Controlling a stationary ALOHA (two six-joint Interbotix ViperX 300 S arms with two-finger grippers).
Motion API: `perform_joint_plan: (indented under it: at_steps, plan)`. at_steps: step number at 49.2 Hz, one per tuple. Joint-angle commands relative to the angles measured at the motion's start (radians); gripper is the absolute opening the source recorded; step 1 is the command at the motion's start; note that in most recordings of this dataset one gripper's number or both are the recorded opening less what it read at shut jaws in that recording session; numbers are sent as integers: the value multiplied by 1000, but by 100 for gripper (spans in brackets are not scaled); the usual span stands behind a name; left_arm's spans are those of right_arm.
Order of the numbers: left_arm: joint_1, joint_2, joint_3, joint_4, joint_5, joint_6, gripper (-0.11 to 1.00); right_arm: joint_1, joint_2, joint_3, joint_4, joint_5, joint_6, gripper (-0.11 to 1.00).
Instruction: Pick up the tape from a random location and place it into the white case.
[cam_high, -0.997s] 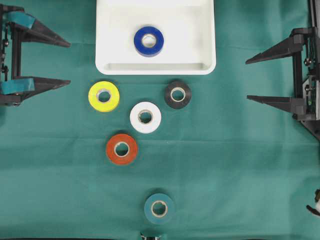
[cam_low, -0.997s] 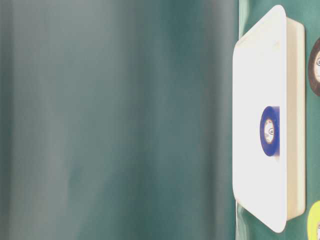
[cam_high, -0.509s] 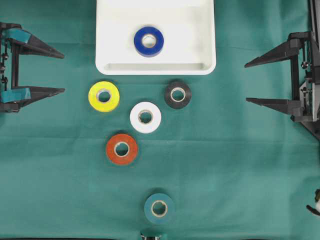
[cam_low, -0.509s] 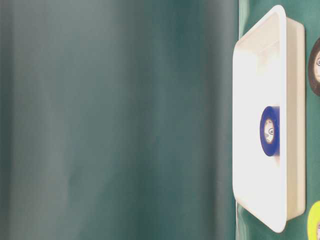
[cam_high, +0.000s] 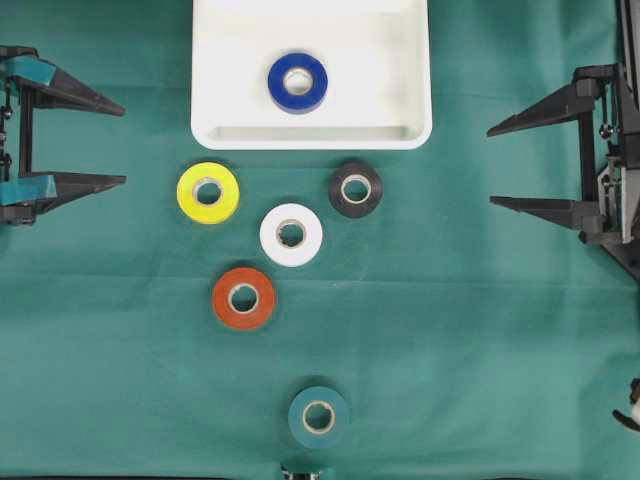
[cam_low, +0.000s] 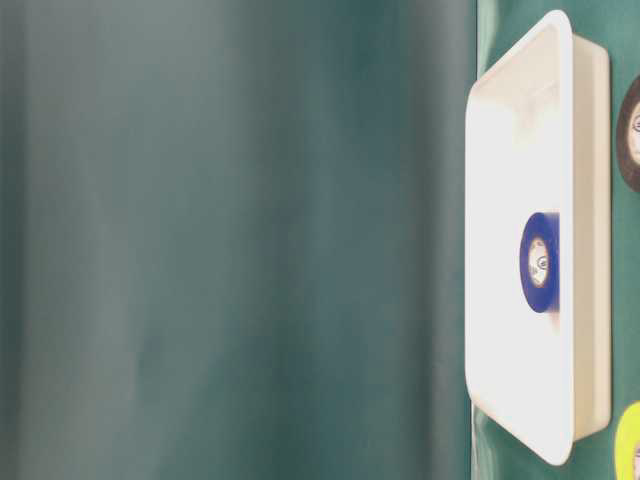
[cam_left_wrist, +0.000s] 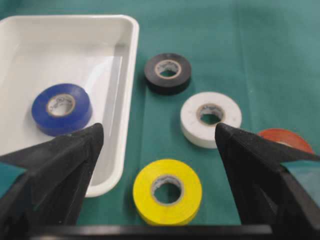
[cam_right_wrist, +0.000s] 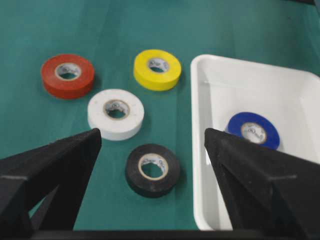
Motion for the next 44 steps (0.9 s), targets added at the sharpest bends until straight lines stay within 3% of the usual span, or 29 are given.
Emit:
perform_joint_plan:
  at_steps: [1,44]
  plan:
    - [2,3,-11,-2,-11,-2,98,3,6,-12,-2,-6,3,93]
    - [2,3,-12,-2,-14,-2,98,57,5,-21,5,12,15,93]
